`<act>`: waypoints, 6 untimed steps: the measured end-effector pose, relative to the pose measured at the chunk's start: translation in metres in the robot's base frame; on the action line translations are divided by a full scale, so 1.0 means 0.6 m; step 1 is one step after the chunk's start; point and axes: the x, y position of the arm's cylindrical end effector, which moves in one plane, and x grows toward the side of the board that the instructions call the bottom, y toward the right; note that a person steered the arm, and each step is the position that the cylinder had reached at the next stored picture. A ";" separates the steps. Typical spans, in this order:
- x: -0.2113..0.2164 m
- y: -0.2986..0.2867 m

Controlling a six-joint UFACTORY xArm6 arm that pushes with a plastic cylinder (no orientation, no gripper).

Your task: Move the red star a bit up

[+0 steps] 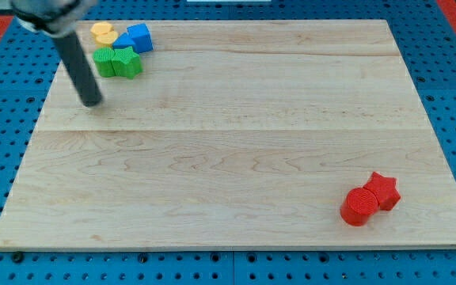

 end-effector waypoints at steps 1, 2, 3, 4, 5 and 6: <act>0.119 0.193; 0.224 0.364; 0.317 0.455; 0.344 0.474; 0.328 0.607; 0.286 0.633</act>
